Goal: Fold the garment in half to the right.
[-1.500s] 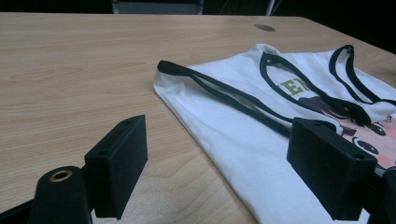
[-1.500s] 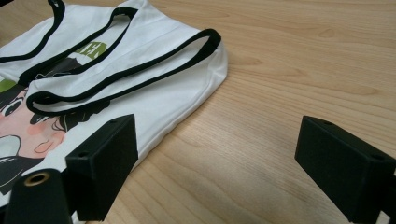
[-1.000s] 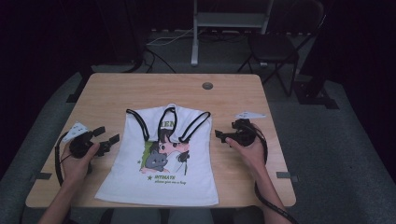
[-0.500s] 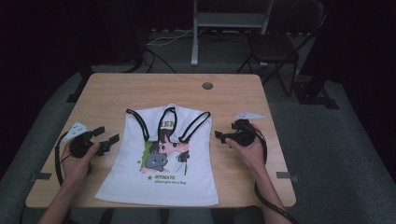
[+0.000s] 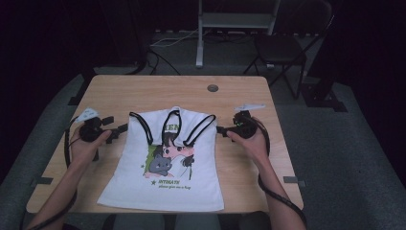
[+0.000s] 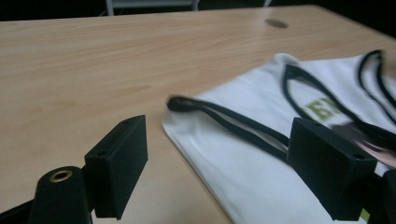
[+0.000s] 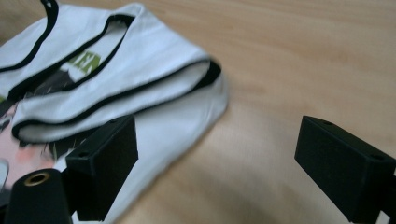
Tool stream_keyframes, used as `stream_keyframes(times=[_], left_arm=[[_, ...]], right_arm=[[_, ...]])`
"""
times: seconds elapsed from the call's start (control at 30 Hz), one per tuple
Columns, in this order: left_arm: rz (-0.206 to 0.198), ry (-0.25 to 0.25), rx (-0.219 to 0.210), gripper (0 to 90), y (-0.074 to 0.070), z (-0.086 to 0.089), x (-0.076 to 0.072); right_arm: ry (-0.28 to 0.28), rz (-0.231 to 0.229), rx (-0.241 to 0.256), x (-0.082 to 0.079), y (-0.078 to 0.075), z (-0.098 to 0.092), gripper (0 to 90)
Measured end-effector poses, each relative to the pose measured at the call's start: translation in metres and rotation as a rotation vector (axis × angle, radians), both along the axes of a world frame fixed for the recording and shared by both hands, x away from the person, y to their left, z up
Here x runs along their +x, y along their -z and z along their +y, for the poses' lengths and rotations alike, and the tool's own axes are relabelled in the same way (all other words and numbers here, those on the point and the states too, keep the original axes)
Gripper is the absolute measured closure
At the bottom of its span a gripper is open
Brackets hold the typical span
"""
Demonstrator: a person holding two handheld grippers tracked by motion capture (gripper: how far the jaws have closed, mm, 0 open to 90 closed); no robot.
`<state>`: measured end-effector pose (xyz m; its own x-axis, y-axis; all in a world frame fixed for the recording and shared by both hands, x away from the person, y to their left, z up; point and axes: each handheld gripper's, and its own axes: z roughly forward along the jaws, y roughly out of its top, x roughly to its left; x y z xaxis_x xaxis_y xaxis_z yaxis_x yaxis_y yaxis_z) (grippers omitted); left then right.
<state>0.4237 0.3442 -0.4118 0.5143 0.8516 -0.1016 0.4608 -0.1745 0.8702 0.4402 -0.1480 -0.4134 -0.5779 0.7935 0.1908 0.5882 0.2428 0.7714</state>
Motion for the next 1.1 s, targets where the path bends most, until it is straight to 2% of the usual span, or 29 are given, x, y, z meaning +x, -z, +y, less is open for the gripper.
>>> stream_keyframes(times=[0.1, 0.17, 0.23, 0.33, 0.4, 0.5, 0.57, 0.73, 0.8, 0.9, 0.97, 1.0, 1.1], left_arm=[[0.033, 0.013, 0.024, 20.1, -0.007, -0.006, 0.027], [0.06, 0.043, 0.047, 20.2, -0.008, -0.011, 0.043], [0.081, 0.057, 0.069, 26.0, -0.006, -0.015, 0.056], [0.112, 0.064, 0.095, 26.6, -0.001, -0.021, 0.07], [0.12, 0.073, 0.1, 34.2, 0.002, -0.023, 0.075], [0.133, 0.098, 0.122, 35.0, 0.004, -0.026, 0.08], [0.144, 0.113, 0.121, 35.9, 0.007, -0.027, 0.081], [0.185, 0.137, 0.115, 43.2, 0.013, -0.028, 0.084], [0.195, 0.15, 0.135, 46.3, 0.015, -0.029, 0.083], [0.227, 0.154, 0.156, 51.9, 0.018, -0.03, 0.082], [0.229, 0.143, 0.143, 58.4, 0.018, -0.031, 0.081], [0.227, 0.147, 0.15, 61.0, 0.018, -0.031, 0.08], [0.224, 0.158, 0.136, 68.7, 0.019, -0.031, 0.079]], right_arm=[[-0.04, 0.02, -0.025, 0.021, -0.006, 0.011, 16.1], [-0.066, 0.035, -0.067, 0.033, -0.007, 0.02, 24.0], [-0.081, 0.056, -0.101, 0.043, -0.004, 0.027, 26.8], [-0.102, 0.086, -0.119, 0.056, 0.0, 0.036, 31.8], [-0.105, 0.093, -0.114, 0.062, 0.0, 0.04, 36.8], [-0.13, 0.1, -0.154, 0.066, 0.003, 0.047, 44.6], [-0.153, 0.098, -0.173, 0.065, 0.005, 0.051, 49.1], [-0.174, 0.092, -0.198, 0.065, 0.011, 0.052, 56.2], [-0.19, 0.072, -0.21, 0.062, 0.013, 0.054, 59.4], [-0.197, 0.058, -0.219, 0.061, 0.013, 0.053, 67.8], [-0.203, 0.048, -0.218, 0.06, 0.014, 0.053, 73.9], [-0.207, 0.044, -0.219, 0.059, 0.014, 0.053, 76.0], [-0.209, 0.044, -0.188, 0.058, 0.016, 0.052, 80.7]])
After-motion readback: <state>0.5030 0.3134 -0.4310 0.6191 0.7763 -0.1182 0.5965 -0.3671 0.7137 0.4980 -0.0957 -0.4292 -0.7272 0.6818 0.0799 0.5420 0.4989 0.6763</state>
